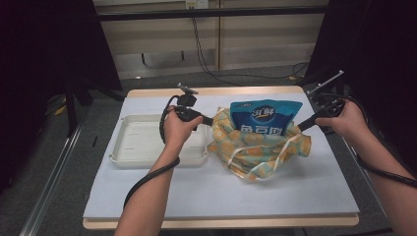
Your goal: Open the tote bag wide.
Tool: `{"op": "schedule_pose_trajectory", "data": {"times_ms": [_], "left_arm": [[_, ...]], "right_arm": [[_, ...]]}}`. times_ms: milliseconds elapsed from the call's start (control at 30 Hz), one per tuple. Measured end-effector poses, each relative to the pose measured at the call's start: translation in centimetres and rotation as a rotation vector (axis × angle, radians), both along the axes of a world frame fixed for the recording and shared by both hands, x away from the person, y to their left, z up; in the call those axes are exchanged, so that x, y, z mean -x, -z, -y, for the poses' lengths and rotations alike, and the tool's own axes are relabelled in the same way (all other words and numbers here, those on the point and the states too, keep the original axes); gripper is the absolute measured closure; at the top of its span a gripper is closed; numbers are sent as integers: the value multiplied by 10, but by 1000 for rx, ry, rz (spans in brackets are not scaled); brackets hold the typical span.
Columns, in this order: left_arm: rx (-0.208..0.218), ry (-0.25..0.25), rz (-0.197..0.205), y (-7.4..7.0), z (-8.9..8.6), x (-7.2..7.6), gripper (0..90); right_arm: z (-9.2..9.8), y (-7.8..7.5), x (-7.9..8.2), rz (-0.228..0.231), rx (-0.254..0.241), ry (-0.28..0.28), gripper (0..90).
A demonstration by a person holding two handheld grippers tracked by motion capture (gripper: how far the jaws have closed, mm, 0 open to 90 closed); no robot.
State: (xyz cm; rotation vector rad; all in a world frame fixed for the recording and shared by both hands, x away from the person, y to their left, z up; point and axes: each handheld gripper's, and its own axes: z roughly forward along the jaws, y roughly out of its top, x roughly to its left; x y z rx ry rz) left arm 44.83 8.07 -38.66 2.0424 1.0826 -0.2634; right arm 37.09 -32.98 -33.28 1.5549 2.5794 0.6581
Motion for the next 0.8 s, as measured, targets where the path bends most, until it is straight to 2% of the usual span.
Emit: {"op": "schedule_pose_trajectory", "data": {"times_ms": [167,300,333,467,500,633,700,733,800], "left_arm": [[-4,12,13,-3,0,2,890],[-8,14,13,-3,0,3,890],[-9,20,16,-3,0,2,890],[1,11,14,-3,1,4,890],[19,-5,10,-3,2,5,891],[4,17,20,-5,0,5,892],[3,13,24,-7,0,6,892],[17,-1,17,-7,1,7,892],[2,19,28,-8,1,6,892]], "right_arm": [[-3,-3,-1,3,-4,9,582],[-5,-5,-1,4,-2,-6,536],[-6,-6,0,-1,0,7,529],[-6,-8,4,1,-20,-8,474],[-6,-8,5,4,-15,-14,455],[-7,-2,7,1,-15,-34,431],[-9,2,8,0,-21,-38,422],[-10,3,8,-1,-15,-38,415],[-12,7,7,10,-25,-49,394]]}}
